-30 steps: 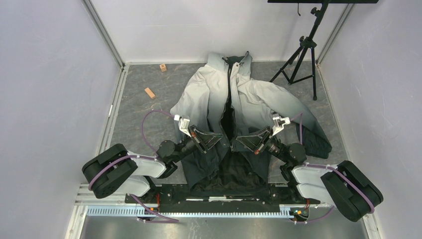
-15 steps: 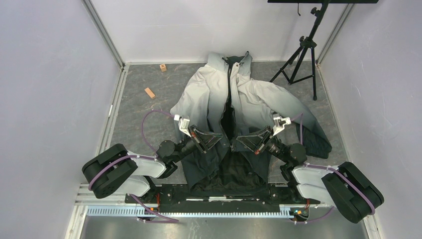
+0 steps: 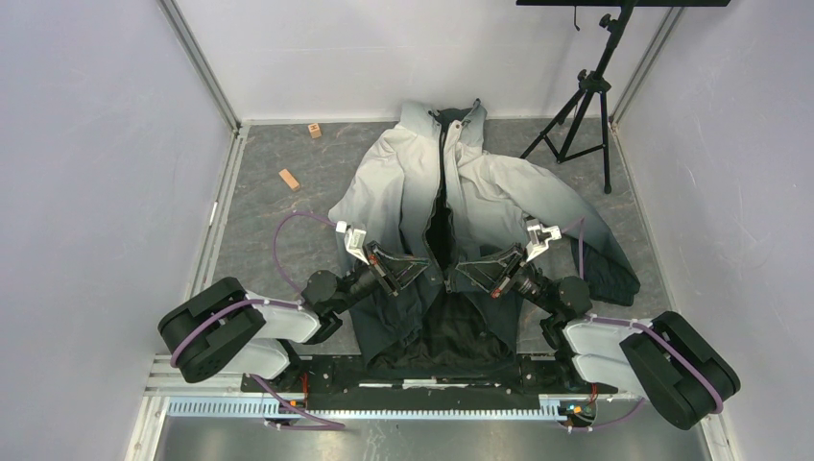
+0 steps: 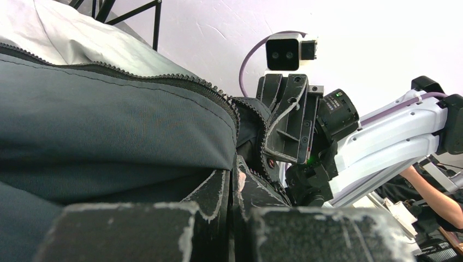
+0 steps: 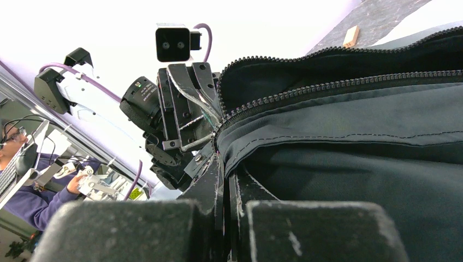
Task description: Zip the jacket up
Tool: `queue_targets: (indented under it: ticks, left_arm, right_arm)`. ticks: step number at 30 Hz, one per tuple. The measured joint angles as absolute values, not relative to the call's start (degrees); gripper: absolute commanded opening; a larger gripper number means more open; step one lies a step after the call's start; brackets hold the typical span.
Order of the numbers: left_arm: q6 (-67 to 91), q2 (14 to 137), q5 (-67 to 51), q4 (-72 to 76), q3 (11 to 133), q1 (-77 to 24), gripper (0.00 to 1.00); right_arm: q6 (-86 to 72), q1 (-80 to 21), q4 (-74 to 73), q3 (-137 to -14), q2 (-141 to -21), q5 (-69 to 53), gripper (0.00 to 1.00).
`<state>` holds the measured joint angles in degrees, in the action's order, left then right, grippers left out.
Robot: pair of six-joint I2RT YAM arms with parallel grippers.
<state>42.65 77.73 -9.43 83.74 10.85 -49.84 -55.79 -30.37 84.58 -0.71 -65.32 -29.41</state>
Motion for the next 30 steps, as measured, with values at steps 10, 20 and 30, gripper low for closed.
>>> queue_targets:
  ticks: [10, 20, 30]
  left_arm:
    - [42.7, 78.3, -9.9, 83.9, 10.9, -49.8, 0.02]
    - [43.1, 79.1, -10.8, 84.2, 10.9, -49.8, 0.02]
    - [43.7, 80.0, -11.2, 84.2, 11.2, -49.8, 0.02]
  right_arm:
    - [-56.0, -30.4, 84.6, -0.7, -65.8, -29.3, 0.00]
    - [-56.4, -30.4, 84.6, -0.7, -66.6, -29.2, 0.00]
    - [-56.8, -30.4, 84.7, -0.7, -67.2, -28.0, 0.00]
